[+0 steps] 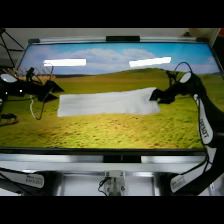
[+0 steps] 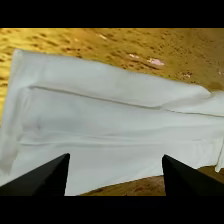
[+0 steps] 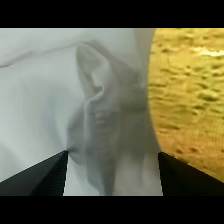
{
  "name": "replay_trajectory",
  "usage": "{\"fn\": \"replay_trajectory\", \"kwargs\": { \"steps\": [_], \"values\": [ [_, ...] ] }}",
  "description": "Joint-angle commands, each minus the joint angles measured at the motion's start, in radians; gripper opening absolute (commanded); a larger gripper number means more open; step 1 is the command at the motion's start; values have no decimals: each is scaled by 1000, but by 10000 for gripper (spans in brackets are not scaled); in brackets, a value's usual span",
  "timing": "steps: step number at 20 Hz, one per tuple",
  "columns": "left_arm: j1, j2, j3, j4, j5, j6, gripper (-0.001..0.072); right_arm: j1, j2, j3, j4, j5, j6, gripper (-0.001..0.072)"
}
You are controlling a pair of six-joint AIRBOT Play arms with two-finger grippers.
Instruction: Fold the shirts.
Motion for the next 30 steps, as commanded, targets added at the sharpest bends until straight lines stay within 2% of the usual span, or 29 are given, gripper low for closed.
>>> {"fn": "replay_trajectory", "kwargs": {
  "steps": [1,3,4,5,6,7,8,9,10,12,14,15,16,18,19,23,26,30],
  "values": [
    [-28,25,19,0,-35,-6,669,12,-49,3,25,-5,39,692],
    [-47,45,19,0,-34,-5,669,15,-77,3,38,-16,116,677],
    [-58,54,19,0,-34,3,668,16,-85,3,60,-12,120,576],
    [-71,61,19,0,-34,9,663,16,-87,3,89,-9,114,265],
    [-86,63,19,0,-34,9,618,15,-79,3,114,-6,122,78],
    [-108,63,18,-1,-34,9,474,10,-56,3,151,0,113,62],
    [-134,60,17,-1,-29,9,278,11,-24,3,182,5,97,63],
    [-171,57,13,-1,-9,9,115,11,21,3,204,10,89,62],
    [-215,57,3,-3,23,8,87,11,81,3,214,21,90,62],
    [-332,52,-32,-47,129,4,44,13,192,3,216,88,113,62],
    [-474,14,-46,-200,238,-16,32,16,300,3,216,190,136,62],
    [-546,-11,-40,-266,288,11,32,16,354,3,215,238,150,62],
    [-612,-34,-31,-288,338,28,32,16,402,3,214,278,167,62],
    [-706,-73,-23,-290,430,-2,32,15,506,3,213,344,201,62],
    [-743,-97,-17,-301,447,-34,32,15,550,3,207,355,214,62],
    [-886,-191,-1,-464,433,-35,31,15,659,3,204,349,255,62],
    [-936,-233,7,-576,414,28,31,16,656,3,203,338,265,62],
    [-788,-187,6,-551,406,77,28,50,621,3,186,287,256,62]
  ]
}}
